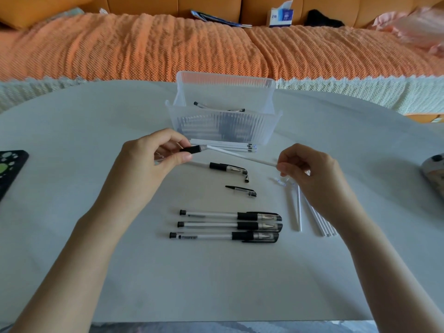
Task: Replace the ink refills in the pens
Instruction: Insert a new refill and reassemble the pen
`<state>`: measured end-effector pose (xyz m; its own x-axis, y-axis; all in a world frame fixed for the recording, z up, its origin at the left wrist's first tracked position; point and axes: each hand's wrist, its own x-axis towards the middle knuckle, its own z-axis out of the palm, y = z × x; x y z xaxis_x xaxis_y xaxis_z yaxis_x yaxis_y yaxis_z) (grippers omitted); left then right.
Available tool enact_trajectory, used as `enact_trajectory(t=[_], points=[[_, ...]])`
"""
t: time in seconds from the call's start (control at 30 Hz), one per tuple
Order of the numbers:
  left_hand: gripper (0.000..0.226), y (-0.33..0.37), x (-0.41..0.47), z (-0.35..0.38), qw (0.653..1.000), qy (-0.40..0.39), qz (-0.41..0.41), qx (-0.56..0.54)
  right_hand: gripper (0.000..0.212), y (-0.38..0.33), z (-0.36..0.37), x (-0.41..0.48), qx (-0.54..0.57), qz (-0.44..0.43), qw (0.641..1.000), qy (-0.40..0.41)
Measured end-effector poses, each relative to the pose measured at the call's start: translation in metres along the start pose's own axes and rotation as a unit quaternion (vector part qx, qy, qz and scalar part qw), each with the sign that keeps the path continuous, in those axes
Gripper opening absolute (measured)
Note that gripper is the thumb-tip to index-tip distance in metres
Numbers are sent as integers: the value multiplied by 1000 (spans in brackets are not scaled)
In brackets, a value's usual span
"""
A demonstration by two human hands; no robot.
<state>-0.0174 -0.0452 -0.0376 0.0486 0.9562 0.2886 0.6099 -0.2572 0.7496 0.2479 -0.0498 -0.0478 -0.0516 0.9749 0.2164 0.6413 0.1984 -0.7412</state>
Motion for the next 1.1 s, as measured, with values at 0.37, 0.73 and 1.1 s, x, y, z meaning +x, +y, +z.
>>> enact_trajectory(t=[0.37,0.73,1.1], points=[[12,3,-3,5,996,-62,23,66,12,-11,3,-2,-6,-10,1000,-16],[15,18,-16,35,987,-132,84,37,7,-32,25,-11,96,-9,994,-44],[12,24,-17,37,992,-85,96,17,11,-32,18,-10,149,36,985,-81]])
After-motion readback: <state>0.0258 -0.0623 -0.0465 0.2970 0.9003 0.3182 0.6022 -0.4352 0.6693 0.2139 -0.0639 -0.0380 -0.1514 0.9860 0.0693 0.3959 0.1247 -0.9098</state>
